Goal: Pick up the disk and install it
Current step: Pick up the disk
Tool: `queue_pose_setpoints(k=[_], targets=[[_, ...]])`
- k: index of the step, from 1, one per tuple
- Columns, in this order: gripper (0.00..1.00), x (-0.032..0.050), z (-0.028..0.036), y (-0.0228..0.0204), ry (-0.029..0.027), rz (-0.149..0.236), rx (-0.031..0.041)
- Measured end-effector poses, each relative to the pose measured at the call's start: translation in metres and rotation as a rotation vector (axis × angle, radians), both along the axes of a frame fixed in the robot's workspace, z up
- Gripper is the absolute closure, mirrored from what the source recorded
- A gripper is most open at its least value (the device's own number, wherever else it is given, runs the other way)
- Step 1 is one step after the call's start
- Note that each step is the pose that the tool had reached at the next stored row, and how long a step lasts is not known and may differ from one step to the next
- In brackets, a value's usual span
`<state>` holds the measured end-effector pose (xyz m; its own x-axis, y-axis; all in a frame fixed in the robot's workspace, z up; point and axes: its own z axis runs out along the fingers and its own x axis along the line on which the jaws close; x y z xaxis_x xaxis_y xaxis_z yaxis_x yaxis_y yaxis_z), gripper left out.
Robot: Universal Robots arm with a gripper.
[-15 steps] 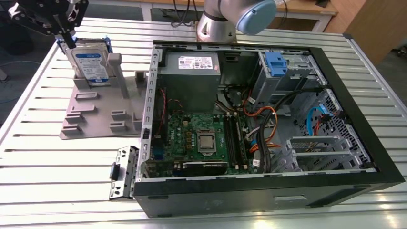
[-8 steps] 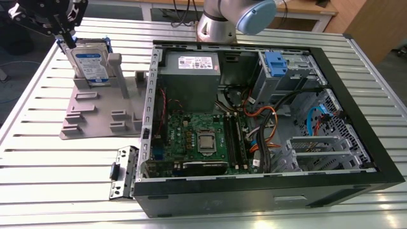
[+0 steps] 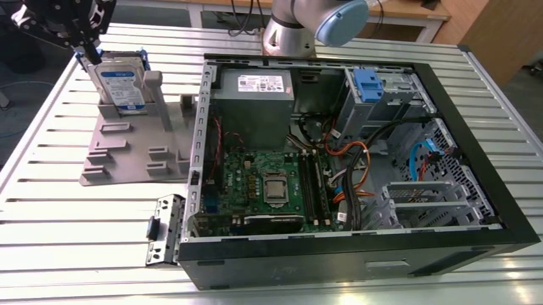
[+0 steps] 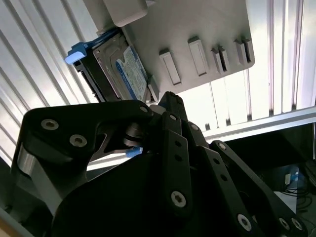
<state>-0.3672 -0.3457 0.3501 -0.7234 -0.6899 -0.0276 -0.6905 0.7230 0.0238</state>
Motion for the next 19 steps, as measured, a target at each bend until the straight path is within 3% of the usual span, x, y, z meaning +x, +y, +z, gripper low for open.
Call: queue_pose_setpoints(k=[9,19], targets=[[0.90,0.0000,0.0000,0.0000,0.0000,0.112,0.0000],[0.90,0.0000,0.0000,0.0000,0.0001,0.190,-0.0001]])
